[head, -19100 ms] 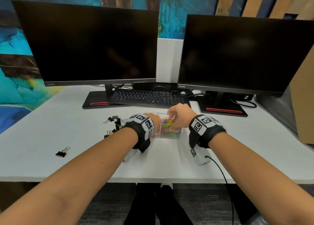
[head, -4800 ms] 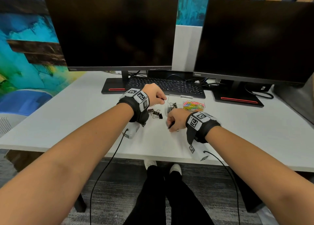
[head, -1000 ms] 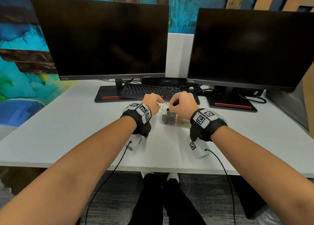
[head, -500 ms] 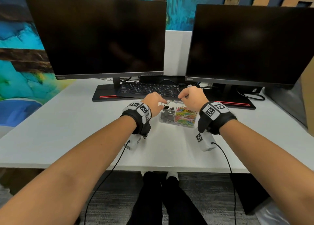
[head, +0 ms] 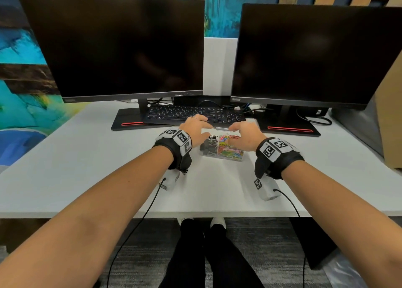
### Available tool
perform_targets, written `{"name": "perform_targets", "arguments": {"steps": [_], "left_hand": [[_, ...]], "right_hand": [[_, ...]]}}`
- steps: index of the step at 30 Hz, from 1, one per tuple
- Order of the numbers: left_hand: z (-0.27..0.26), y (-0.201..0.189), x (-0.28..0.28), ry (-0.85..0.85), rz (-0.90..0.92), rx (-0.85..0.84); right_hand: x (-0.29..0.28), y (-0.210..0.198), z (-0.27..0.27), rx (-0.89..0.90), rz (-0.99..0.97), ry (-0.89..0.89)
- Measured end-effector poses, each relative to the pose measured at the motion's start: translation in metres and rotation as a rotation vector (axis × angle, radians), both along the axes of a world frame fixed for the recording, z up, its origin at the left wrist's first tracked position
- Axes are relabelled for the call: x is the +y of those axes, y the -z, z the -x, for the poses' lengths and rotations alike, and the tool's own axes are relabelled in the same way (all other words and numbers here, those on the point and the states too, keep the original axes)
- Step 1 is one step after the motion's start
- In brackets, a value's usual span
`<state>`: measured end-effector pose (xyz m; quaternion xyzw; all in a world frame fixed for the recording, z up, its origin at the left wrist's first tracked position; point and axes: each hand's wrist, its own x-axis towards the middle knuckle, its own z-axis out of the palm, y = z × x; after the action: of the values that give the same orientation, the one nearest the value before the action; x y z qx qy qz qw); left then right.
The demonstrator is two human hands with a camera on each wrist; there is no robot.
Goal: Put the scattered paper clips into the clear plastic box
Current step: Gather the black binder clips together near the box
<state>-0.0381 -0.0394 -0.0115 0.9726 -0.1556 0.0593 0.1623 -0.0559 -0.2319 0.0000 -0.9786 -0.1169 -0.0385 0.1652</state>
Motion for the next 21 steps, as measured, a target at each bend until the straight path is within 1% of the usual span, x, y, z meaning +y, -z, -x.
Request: {"name": "perform_targets", "arguments": {"steps": [5,10,13,14,15,17,19,21], "left_hand": [[-0.003,-0.001,0.004,-0.02,0.0,0.015],[-0.002,-0.008,0.006,-0.132,0.072,0.045],[0.0,-0.01,0.006,-0.123,0.055,-0.046],[0.001,-0.01,0.004,-0.089,0.031,-0.066],[0.003,-0.009,0.001,-0.041,-0.012,-0.044],[0.008,-0.008,-0.003,0.033,-0.176,0.062],[0.012,-0.007,-0.005,0.027,-0.328,0.112],[0.014,-0.006,-0.004,-0.011,-0.372,0.131]], "right_hand": [[-0.001,0.001,0.0,-0.013,0.09,-0.015],[0.004,0.0,-0.002,-0.011,0.079,-0.005],[0.011,0.0,-0.005,-0.002,0.102,-0.01],[0.014,0.0,-0.006,0.0,0.123,-0.015],[0.018,0.001,-0.006,0.001,0.155,-0.02],[0.027,0.004,-0.006,0.005,0.241,-0.027],[0.034,0.007,-0.007,0.001,0.328,-0.009],[0.038,0.011,-0.009,-0.005,0.381,0.01]]}}
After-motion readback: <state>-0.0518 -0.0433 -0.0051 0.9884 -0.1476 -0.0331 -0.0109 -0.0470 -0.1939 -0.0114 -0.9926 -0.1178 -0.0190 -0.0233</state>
